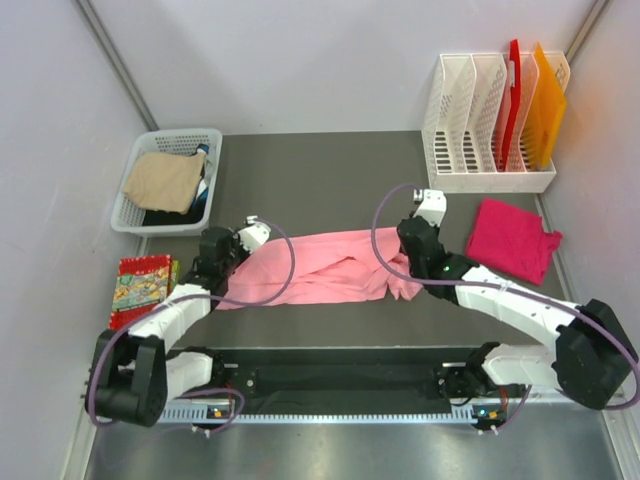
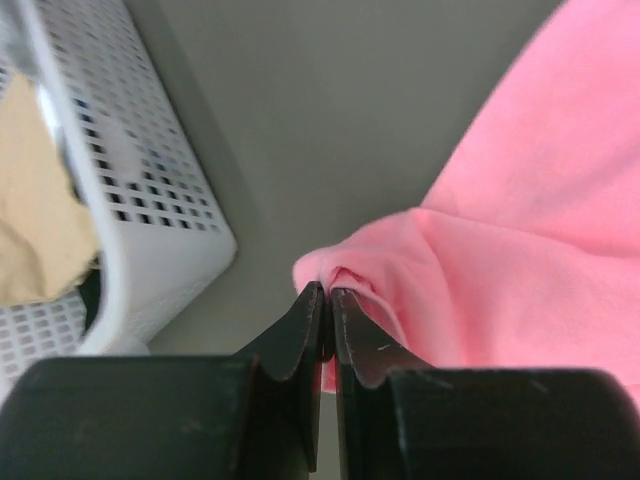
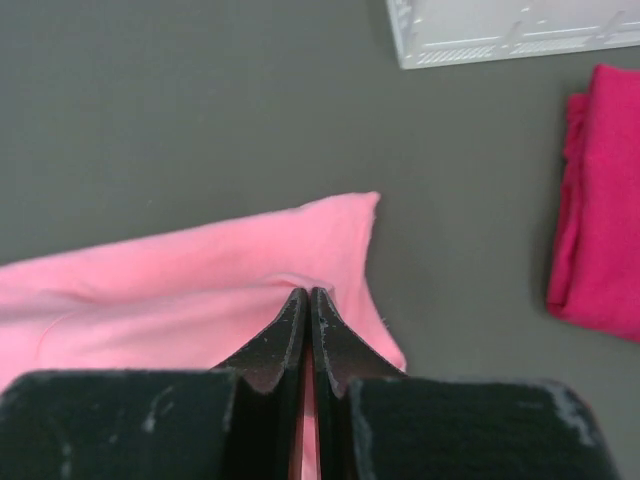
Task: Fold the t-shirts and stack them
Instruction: Flatten out the tshirt
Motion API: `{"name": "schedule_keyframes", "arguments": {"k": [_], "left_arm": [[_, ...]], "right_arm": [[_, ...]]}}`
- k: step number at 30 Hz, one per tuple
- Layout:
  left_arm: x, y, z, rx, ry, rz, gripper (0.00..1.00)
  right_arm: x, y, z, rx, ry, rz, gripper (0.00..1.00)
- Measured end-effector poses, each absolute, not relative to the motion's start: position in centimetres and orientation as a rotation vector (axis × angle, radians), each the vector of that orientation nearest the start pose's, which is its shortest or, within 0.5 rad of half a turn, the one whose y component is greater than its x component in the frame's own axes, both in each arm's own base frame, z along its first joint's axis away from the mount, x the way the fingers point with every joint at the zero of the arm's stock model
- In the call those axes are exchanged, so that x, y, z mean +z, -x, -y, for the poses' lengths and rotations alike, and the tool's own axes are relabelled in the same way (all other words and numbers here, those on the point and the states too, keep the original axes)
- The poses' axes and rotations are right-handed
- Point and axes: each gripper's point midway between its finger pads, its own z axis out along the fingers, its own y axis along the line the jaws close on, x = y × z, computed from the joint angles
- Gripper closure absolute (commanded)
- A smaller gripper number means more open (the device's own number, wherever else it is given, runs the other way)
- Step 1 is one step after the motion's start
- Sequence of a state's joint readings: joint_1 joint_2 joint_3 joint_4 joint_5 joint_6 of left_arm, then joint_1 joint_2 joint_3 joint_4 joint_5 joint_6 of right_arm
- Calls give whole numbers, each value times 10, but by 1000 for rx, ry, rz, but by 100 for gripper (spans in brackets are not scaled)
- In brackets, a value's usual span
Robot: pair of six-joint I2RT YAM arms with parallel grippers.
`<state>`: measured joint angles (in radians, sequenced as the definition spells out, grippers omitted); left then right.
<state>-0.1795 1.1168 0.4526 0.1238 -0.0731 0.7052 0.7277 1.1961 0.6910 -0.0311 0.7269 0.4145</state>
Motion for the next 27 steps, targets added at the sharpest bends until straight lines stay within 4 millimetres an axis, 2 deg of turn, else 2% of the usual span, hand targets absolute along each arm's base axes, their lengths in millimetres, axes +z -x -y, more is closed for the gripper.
{"name": "schedule_keyframes", "arguments": {"k": [2, 5, 8, 11, 13, 16, 18, 19, 21, 22, 23, 24, 27], "left_arm": [[78, -331, 19, 388, -883, -1972, 88], [57, -327, 19, 372, -899, -2023, 89], [50, -331, 21, 356, -882, -2032, 89], [53, -339, 22, 353, -846, -2013, 90], [59, -346, 23, 358, -829, -1993, 91], [77, -366, 24, 377, -785, -1938, 92], [86, -380, 24, 394, -759, -1909, 88], [89, -389, 23, 404, -747, -1898, 68], [88, -401, 22, 423, -738, -1891, 36], [85, -405, 22, 430, -733, -1893, 24], [79, -407, 21, 436, -730, -1900, 6], [75, -408, 19, 446, -733, -1908, 1], [66, -407, 15, 467, -729, -1931, 1]], "right_arm": [[153, -325, -134, -60, -143, -1950, 100], [155, -338, -110, -131, -209, -1942, 100], [156, -346, -81, -197, -274, -1935, 100], [162, -356, -57, -253, -335, -1918, 100], [166, -364, -50, -275, -354, -1914, 100], [166, -381, -54, -291, -348, -1925, 100], [160, -388, -58, -297, -333, -1941, 100], [155, -389, -59, -301, -326, -1953, 100], [148, -390, -61, -300, -313, -1972, 100], [147, -390, -62, -295, -310, -1976, 100], [147, -390, -63, -290, -308, -1976, 100], [147, -391, -64, -283, -307, -1974, 100], [148, -391, -67, -267, -299, -1975, 100]]}}
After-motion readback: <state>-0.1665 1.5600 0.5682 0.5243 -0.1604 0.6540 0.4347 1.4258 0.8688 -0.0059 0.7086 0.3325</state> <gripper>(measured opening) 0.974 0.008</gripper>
